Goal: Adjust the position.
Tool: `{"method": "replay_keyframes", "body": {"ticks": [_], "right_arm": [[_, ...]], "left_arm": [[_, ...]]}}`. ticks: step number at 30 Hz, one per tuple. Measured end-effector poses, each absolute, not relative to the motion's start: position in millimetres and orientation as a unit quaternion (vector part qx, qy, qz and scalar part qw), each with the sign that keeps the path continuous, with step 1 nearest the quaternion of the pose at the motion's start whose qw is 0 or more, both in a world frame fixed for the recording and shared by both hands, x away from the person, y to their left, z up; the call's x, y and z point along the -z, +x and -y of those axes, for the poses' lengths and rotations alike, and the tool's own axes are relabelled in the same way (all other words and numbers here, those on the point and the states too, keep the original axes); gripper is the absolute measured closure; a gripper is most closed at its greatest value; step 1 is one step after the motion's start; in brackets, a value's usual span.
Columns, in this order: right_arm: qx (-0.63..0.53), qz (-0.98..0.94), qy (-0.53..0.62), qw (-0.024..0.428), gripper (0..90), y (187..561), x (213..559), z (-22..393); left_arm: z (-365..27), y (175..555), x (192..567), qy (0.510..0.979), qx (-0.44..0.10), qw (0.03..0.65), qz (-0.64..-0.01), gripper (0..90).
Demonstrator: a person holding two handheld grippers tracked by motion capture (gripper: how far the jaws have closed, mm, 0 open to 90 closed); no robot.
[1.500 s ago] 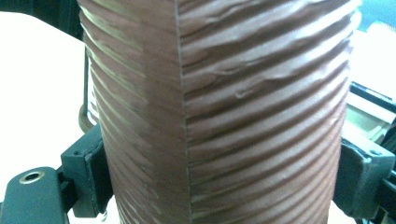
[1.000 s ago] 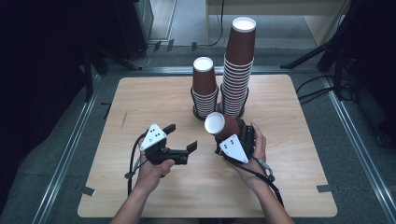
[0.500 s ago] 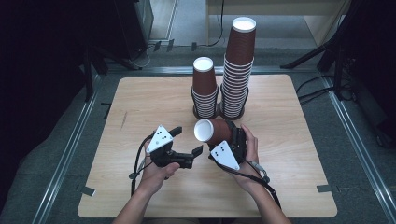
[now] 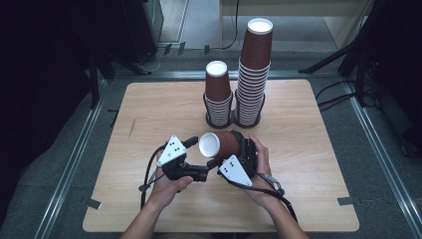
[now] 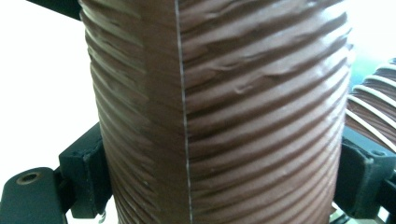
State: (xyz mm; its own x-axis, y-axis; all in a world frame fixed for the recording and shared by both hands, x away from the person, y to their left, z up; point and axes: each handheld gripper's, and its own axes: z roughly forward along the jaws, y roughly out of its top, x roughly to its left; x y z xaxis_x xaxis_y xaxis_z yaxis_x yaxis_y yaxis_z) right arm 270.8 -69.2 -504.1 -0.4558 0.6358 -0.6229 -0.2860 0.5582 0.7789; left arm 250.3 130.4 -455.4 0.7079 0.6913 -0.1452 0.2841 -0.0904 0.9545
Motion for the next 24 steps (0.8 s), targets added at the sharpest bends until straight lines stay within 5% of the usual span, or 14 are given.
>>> {"method": "replay_keyframes", "body": {"ticks": [24], "right_arm": [[-0.443,-0.729,0.064,0.518,10.6,261,505,58]], "left_arm": [[-129,249,454,0.719,-0.164,0.585,-0.338,17.7]]}}
